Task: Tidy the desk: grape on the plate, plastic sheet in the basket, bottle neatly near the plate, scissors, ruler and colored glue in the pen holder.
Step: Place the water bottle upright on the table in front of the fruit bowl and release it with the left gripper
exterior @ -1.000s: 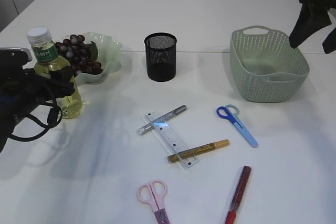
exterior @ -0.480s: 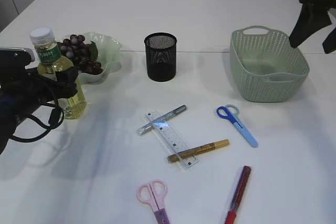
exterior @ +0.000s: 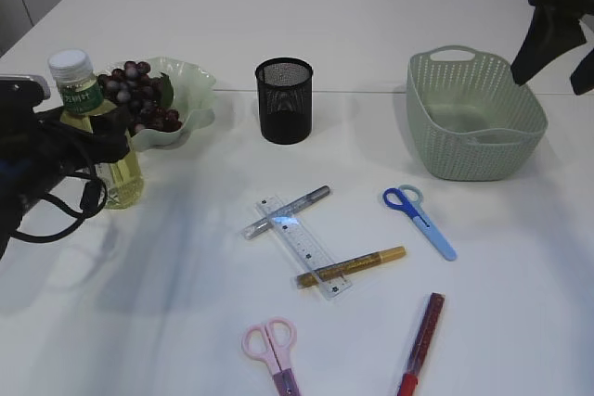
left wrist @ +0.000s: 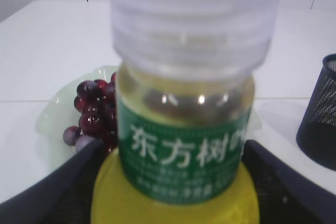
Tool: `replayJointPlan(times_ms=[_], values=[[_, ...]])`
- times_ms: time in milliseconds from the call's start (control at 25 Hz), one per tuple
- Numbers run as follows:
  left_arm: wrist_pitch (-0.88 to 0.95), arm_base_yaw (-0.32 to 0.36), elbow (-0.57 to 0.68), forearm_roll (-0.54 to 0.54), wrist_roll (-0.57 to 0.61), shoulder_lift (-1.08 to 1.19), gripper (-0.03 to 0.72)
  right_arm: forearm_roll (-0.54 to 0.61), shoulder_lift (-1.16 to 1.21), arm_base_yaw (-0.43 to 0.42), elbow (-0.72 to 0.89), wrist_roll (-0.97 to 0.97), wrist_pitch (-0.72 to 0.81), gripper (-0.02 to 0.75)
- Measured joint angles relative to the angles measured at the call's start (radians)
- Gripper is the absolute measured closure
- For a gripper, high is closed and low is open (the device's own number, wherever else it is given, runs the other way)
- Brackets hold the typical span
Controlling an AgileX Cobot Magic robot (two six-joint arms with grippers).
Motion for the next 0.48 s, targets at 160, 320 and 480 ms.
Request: replayJointPlan(times_ms=[160,320,480], values=[[-0.016,0.0,-0.003,0.002,0.0,-0.055,0.113,0.0,0.0,0.0,0.0,-0.001,0.0,0.214],[-0.029,0.0,-0.002,0.002,0.0,-0.11,0.113,0.0,0.0,0.0,0.0,-0.001,0.0,0.214],[-0.029,0.0,-0.002,0.002,0.0,-0.164,0.114,0.0,0.0,0.0,0.0,-0.001,0.0,0.214]])
